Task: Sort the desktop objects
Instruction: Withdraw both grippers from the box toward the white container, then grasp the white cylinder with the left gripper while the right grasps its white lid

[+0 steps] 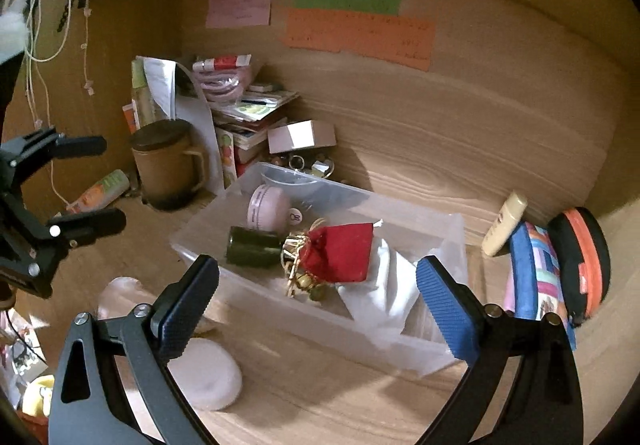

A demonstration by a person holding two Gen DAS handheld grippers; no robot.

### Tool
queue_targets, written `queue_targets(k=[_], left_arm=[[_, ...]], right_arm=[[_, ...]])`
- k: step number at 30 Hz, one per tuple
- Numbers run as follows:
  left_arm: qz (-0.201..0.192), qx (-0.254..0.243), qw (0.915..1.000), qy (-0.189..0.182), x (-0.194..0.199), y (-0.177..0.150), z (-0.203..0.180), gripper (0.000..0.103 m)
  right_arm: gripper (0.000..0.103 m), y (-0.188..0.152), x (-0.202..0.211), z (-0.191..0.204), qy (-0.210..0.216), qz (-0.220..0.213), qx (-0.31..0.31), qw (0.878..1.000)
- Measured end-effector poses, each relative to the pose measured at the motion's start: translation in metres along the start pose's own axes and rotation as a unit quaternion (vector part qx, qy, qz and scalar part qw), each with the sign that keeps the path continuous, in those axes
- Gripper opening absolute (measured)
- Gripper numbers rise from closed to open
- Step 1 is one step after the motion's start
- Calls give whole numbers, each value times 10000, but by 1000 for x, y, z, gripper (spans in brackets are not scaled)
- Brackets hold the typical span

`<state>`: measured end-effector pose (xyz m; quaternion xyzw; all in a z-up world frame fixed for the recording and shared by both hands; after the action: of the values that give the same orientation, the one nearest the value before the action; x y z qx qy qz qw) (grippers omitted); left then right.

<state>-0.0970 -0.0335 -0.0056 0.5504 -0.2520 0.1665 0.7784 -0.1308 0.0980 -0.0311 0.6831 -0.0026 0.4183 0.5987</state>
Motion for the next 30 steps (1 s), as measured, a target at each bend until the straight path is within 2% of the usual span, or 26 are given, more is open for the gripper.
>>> queue_targets(k=[4, 7, 13, 17, 21, 25, 30], left_arm=[[-66, 13, 10000, 46, 10, -9, -5, 100], [-249, 137, 9996, -80, 19, -15, -7, 100], [-358, 189, 9990, -204, 27, -28, -12, 102], [-199, 187, 9989, -389, 18, -40, -22, 102], [39, 90, 9987, -500, 3, -53, -34, 102], [135, 262, 9973, -666, -8, -63, -39, 102], [466, 366, 9951, -789, -29, -73, -44, 102]], right_arm=[[99, -6, 17, 8, 48, -132, -41, 9999], [103, -12, 26, 12, -12, -201, -35, 9998], [103, -29, 33, 15, -98, -127, 10, 9999], [103, -47, 24, 18, -22, 109, -17, 9999], [103, -68, 6, 23, 115, 524, 61, 9985], [103, -86, -8, 31, 169, 869, 369, 9954], [103, -97, -19, 34, 349, 1099, 484, 9921]])
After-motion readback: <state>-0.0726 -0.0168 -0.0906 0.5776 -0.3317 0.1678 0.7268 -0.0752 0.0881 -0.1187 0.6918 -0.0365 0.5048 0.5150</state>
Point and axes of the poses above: each gripper's, at about its wrist camera, not at the fingertips, and x roughly against the way its jaws point, z to its left, y to its top, the point moved 4 cm from there along -x, roughly the way its jaws point, and after that the axes turned 10 degrees about -x, right-handed, at the moved point
